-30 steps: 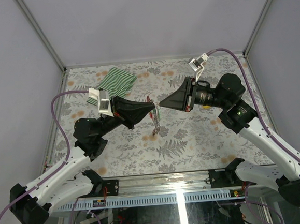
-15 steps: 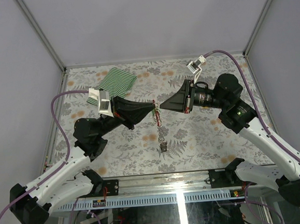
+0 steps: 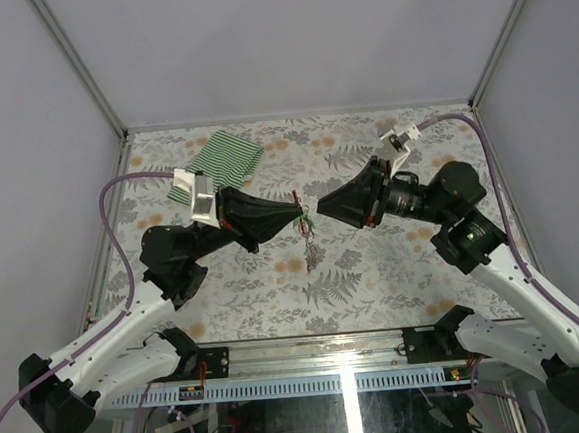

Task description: Put the keys on the keyring

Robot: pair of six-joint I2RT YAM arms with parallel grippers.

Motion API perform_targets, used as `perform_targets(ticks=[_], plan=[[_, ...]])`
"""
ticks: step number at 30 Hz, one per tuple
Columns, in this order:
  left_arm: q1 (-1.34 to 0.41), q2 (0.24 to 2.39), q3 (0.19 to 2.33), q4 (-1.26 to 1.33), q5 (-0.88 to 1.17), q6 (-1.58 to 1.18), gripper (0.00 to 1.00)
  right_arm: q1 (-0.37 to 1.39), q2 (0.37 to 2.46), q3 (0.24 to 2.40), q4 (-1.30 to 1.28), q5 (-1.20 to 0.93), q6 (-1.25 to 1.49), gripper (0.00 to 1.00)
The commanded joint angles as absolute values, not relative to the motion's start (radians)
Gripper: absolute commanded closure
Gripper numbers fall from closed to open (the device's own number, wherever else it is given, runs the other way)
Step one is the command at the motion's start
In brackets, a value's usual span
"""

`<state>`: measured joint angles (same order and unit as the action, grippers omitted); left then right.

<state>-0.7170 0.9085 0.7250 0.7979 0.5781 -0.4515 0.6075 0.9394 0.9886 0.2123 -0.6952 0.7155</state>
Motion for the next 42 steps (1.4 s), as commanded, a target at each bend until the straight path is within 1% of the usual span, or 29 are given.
perform_targets(ticks=[1, 7, 12, 14, 16, 20, 21, 24, 30, 33, 36, 38, 42], plan=[[-0.712, 0.917, 0.778, 0.859, 0.655, -0.453, 1.0, 0.605, 0.84, 0.919, 0.404, -0.671, 0.487, 0.64], [-0.712, 0.926, 0.797, 0.841, 0.71, -0.455, 1.0, 0.606, 0.795, 0.878, 0.455, -0.709, 0.357, 0.54], [-0.713, 0.928, 0.799, 0.813, 0.718, -0.449, 1.0, 0.605, 0.79, 0.905, 0.415, -0.783, 0.286, 0.49], [-0.712, 0.929, 0.801, 0.798, 0.713, -0.445, 1.0, 0.606, 0.788, 0.92, 0.364, -0.781, 0.248, 0.49], [-0.712, 0.927, 0.799, 0.774, 0.695, -0.438, 1.0, 0.605, 0.788, 0.948, 0.238, -0.763, 0.192, 0.48], [-0.712, 0.927, 0.822, 0.648, 0.623, -0.404, 1.0, 0.605, 0.786, 0.977, 0.081, -0.719, 0.117, 0.45], [-0.712, 0.924, 0.821, 0.633, 0.599, -0.399, 1.0, 0.606, 0.784, 0.97, 0.065, -0.708, 0.116, 0.4], [-0.712, 0.919, 0.813, 0.604, 0.514, -0.392, 1.0, 0.605, 0.779, 0.943, 0.038, -0.659, 0.14, 0.3], [-0.712, 0.941, 0.824, 0.555, 0.387, -0.383, 1.0, 0.606, 0.792, 0.851, 0.104, -0.599, 0.237, 0.19], [-0.712, 0.96, 0.837, 0.528, 0.354, -0.378, 1.0, 0.607, 0.807, 0.809, 0.136, -0.569, 0.26, 0.17], [-0.712, 0.978, 0.839, 0.505, 0.374, -0.347, 1.0, 0.606, 0.82, 0.796, 0.094, -0.491, 0.248, 0.18], [-0.712, 0.994, 0.84, 0.472, 0.379, -0.329, 1.0, 0.606, 0.819, 0.796, 0.05, -0.412, 0.237, 0.19], [-0.712, 1.05, 0.892, 0.28, 0.362, -0.246, 1.0, 0.606, 0.773, 0.811, -0.047, -0.198, 0.215, 0.19]])
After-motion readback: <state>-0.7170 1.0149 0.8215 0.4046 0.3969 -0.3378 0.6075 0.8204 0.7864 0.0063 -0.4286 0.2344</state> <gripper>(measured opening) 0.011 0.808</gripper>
